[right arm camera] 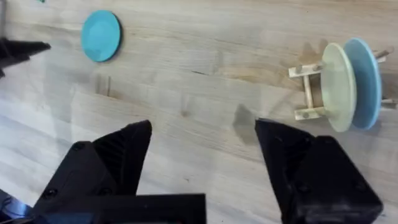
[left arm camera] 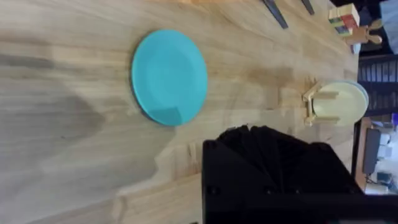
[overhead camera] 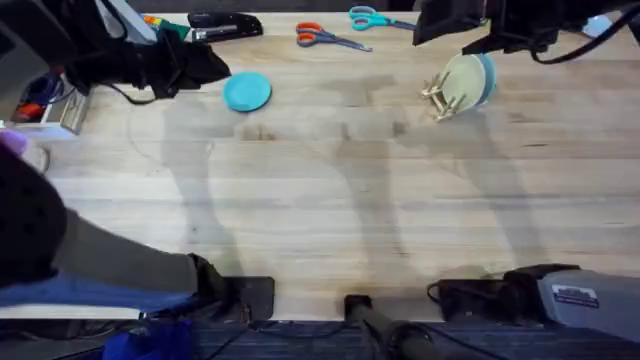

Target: Pick up the plates from the table one by one and place each into a slot on the dish rack.

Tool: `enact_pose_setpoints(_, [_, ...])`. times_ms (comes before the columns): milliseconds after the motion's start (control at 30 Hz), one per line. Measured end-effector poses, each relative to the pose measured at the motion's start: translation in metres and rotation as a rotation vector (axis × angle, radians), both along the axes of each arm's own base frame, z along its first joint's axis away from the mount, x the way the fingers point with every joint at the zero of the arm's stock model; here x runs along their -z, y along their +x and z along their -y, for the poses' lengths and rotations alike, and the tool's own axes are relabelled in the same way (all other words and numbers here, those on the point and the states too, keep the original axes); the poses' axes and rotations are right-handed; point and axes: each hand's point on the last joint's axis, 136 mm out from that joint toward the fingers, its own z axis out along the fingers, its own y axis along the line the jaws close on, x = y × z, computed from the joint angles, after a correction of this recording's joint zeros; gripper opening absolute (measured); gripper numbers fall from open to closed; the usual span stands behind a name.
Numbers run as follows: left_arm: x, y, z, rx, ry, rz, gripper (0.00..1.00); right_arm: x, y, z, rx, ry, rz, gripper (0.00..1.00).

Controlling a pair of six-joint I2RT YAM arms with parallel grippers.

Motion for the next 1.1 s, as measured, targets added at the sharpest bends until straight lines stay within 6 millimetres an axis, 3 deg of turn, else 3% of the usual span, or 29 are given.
enact_pose_setpoints(133, [-0.006, 0.022, -0.011, -0.027, 0.003, -0.009, 0.038, 0.000, 0.000, 0.000, 0.000, 0.000, 0.000, 0.995])
enact_pose_setpoints(167, [-0.016, 0.038, -0.019, -0.050, 0.006, -0.016, 0.038, 0.000, 0.000, 0.000, 0.000, 0.000, 0.000, 0.995])
enact_pose_setpoints(300, [-0.021, 0.048, -0.024, -0.066, -0.012, -0.060, 0.038, 0.000, 0.000, 0.000, 0.000, 0.000, 0.000, 0.995])
enact_pose_setpoints(600, [0.007, 0.036, -0.021, -0.021, -0.025, -0.182, 0.038, 0.000, 0.000, 0.000, 0.000, 0.000, 0.000, 0.995])
enact_pose_setpoints(1100, [0.013, 0.031, -0.038, -0.021, 0.030, -0.172, 0.038, 0.000, 0.000, 0.000, 0.000, 0.000, 0.000, 0.995])
